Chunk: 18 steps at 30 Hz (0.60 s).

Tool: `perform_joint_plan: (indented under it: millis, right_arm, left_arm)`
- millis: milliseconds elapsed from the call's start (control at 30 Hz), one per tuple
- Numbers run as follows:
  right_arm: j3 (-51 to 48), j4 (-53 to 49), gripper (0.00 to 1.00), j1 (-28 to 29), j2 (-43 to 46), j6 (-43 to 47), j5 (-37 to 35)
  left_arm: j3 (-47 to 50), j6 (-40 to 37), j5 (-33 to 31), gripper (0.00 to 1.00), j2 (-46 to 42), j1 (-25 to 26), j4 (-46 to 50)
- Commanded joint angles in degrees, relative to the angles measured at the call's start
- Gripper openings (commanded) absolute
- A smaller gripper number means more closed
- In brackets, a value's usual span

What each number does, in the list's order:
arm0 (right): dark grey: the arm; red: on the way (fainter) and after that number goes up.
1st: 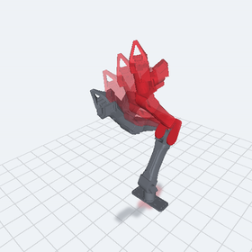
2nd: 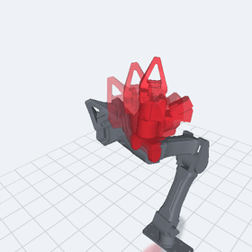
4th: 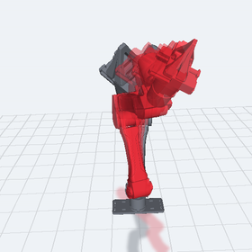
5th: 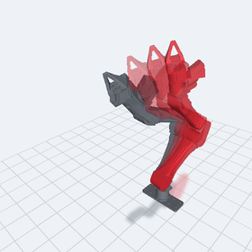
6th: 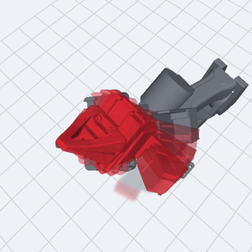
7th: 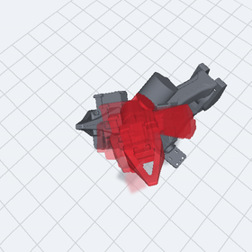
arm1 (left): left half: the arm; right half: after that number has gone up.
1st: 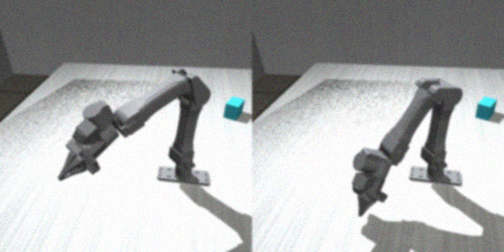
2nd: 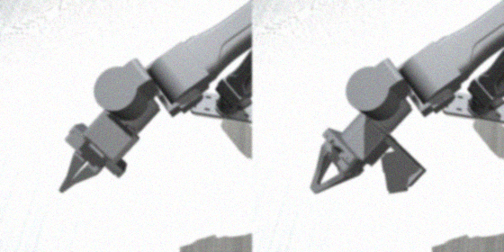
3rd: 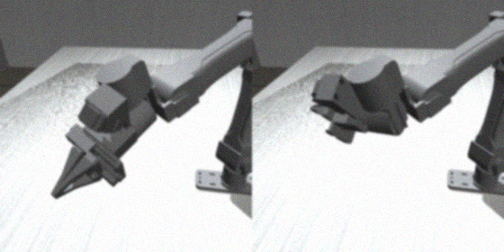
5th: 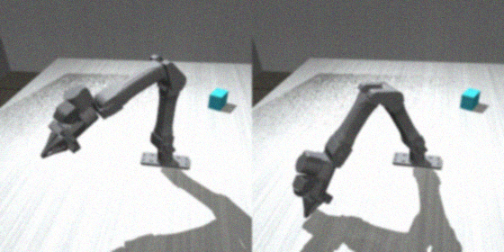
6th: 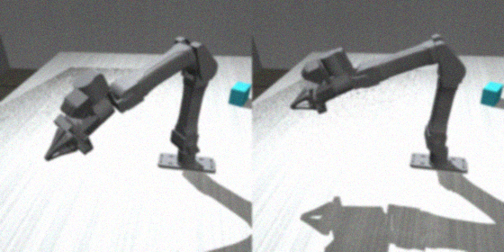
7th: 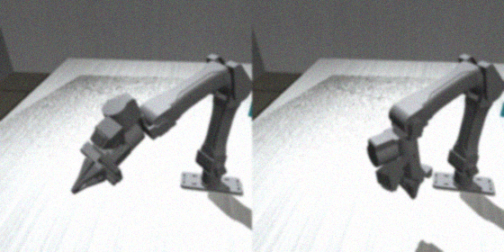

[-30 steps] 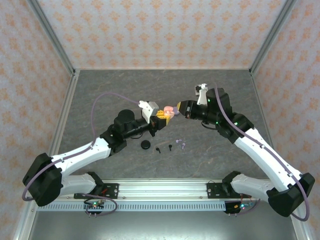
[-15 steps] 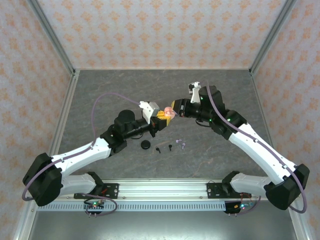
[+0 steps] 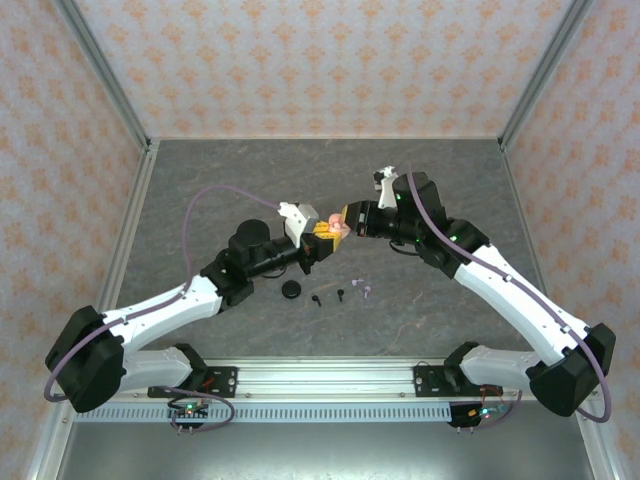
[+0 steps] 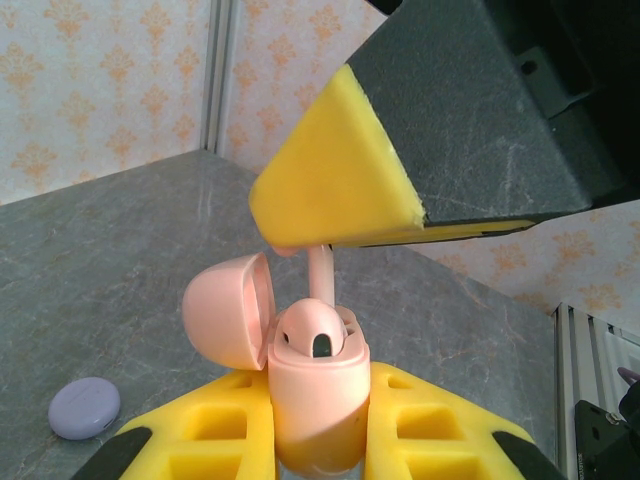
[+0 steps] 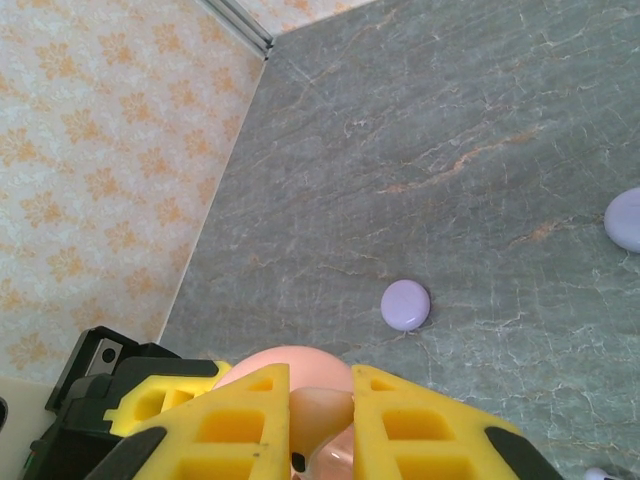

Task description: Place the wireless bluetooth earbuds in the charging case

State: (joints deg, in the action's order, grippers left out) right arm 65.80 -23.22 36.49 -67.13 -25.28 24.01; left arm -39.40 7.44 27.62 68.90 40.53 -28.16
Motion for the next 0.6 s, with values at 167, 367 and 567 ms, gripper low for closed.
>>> perform_joint_plan:
  millis: [167,367,567]
  right_arm:
    - [1.0,0.1,0.17,0.5,-0.4,0.8,0.6]
    - [0.9,-0.4,0.17,0.5,-0.4,1.0,1.4]
    - [0.7,-1.5,0.17,0.5,-0.4,1.6,1.9]
  left_arm:
    - [-1.8,-0.5,-0.1,0.00,-1.2,0.4,-2.4]
    - [-1.8,-0.5,-0.2,0.00,-1.4,0.4,-2.4]
    - [-1.7,-0.3,-0.2,0.00,-1.5,0.4,-2.5]
